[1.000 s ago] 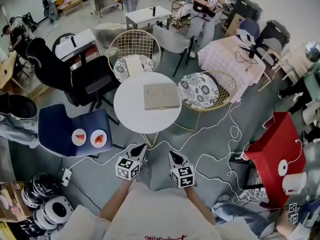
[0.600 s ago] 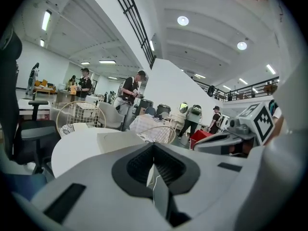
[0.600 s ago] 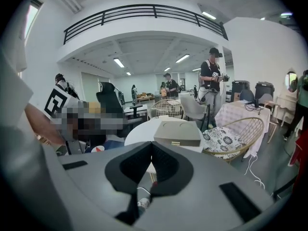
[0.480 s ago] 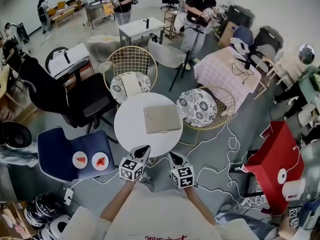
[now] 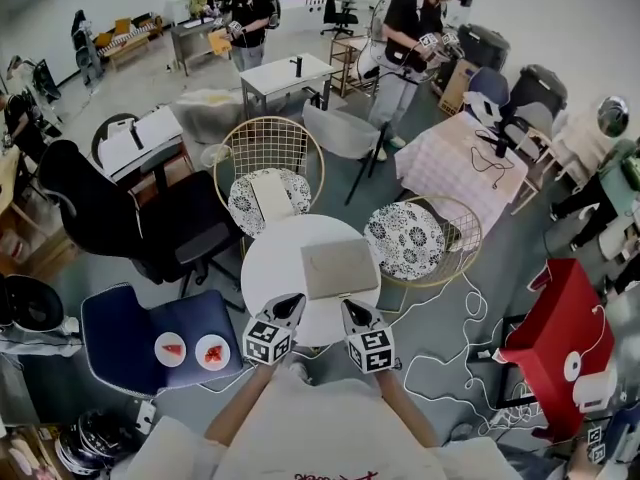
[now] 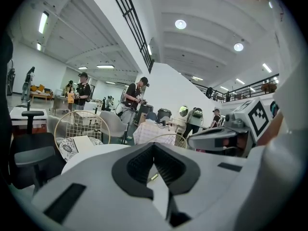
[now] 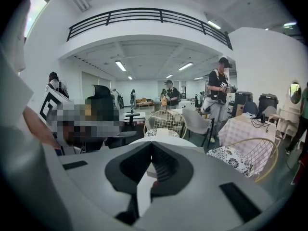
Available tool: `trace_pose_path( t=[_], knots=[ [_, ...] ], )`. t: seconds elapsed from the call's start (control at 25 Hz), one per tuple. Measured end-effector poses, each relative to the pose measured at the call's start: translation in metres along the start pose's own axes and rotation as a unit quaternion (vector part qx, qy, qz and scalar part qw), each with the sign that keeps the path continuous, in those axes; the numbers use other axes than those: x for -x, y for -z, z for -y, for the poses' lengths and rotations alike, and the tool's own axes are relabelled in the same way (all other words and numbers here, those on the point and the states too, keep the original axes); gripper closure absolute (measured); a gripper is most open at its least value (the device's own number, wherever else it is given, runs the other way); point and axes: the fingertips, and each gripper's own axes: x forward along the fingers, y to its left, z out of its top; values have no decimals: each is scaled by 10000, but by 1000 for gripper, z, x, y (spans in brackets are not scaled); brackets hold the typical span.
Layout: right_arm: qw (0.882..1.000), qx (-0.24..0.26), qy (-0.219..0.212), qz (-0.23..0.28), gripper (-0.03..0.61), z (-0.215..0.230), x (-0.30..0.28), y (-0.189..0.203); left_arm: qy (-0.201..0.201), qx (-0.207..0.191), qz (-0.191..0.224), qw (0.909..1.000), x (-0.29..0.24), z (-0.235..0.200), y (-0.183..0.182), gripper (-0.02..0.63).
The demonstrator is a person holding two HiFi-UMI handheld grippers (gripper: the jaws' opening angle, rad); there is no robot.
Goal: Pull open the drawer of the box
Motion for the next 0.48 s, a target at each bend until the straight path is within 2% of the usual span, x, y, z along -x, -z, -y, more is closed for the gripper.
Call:
trace_pose_path(
  t=[0.48],
  knots=[
    [9995,-8,-174,-245,563,9,-30,7,-155,236,-135,9995,-9,-21,15,603]
  ],
)
